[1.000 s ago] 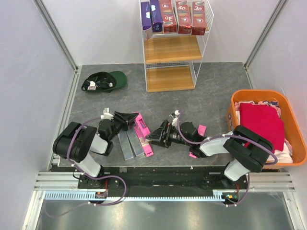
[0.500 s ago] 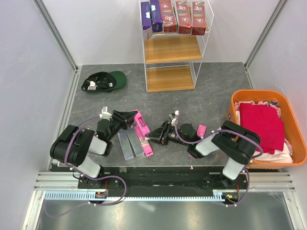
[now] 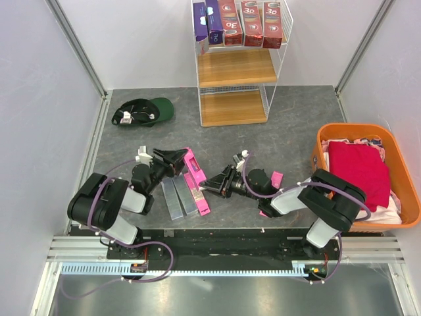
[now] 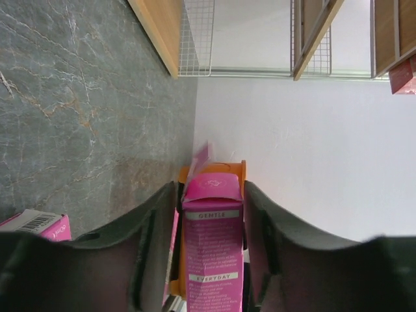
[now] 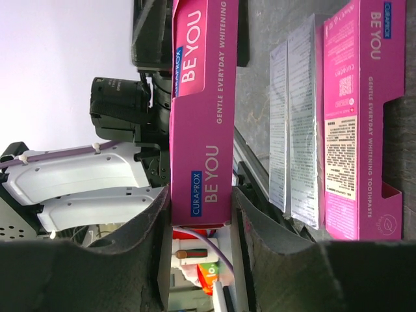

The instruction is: Place and organize the toothpastes onto the shelf

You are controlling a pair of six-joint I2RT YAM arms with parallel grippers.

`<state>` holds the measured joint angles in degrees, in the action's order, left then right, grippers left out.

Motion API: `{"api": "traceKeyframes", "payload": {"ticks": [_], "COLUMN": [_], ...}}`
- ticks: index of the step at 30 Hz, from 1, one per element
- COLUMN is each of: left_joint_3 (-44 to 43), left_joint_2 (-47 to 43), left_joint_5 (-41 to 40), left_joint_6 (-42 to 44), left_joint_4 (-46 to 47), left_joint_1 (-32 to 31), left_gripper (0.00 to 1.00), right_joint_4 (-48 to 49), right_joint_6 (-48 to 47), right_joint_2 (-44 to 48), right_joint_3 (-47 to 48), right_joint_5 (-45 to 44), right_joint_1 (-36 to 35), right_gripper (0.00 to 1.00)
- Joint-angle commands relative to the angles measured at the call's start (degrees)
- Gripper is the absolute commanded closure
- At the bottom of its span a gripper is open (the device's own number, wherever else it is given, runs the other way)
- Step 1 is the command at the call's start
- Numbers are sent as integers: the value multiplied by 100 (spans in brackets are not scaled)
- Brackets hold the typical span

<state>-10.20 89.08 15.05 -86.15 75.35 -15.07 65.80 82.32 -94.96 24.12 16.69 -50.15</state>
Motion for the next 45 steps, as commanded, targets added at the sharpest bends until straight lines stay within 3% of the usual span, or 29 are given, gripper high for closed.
{"api": "traceKeyframes", "payload": {"ticks": [1, 2, 3, 4, 10, 16, 22, 28, 39, 45], "left_joint_3": [-52, -87, -201, -263, -536, -922, -1326, -2020, -3111, -3199], "left_joint_2": [-136, -180, -232, -268, -926, -2323, -3518, -3854, -3389, -3283], "left_joint_5": [76, 138, 208, 357, 446, 140, -589, -1432, -3410, -3526], "left_joint_6": [116, 151, 221, 274, 862, 1960, 3033, 3868, 4589, 4625], "left_joint_4": [1861, 1756, 1555, 1196, -18, -2399, -4597, -6414, -8071, -8071], "left_joint_1": [74, 83, 101, 109, 110, 101, 92, -39, -944, -1103], "left_gripper": [24, 20, 5, 3, 1, 0, 0, 0, 0, 0], "right_joint_4": [-100, -224, -339, -575, -1682, -2974, -3380, -3530, -3970, -3681], "right_joint_6": [-357, -479, -533, -594, -1095, -1657, -1807, -1895, -2194, -2151], "right_joint_2": [513, 574, 697, 759, 1286, 1884, 2174, 2218, 2219, 1867], "right_joint_3": [154, 181, 233, 268, 523, 805, 1007, 1288, 1973, 2325], "right_joint_5": [-227, -236, -280, -289, -456, -789, -553, -43, 309, 317], "right_joint_1": [-21, -12, -4, -3, 111, 242, 733, 1226, 1772, 1930], "right_gripper": [76, 76, 76, 76, 76, 77, 77, 77, 77, 77]}}
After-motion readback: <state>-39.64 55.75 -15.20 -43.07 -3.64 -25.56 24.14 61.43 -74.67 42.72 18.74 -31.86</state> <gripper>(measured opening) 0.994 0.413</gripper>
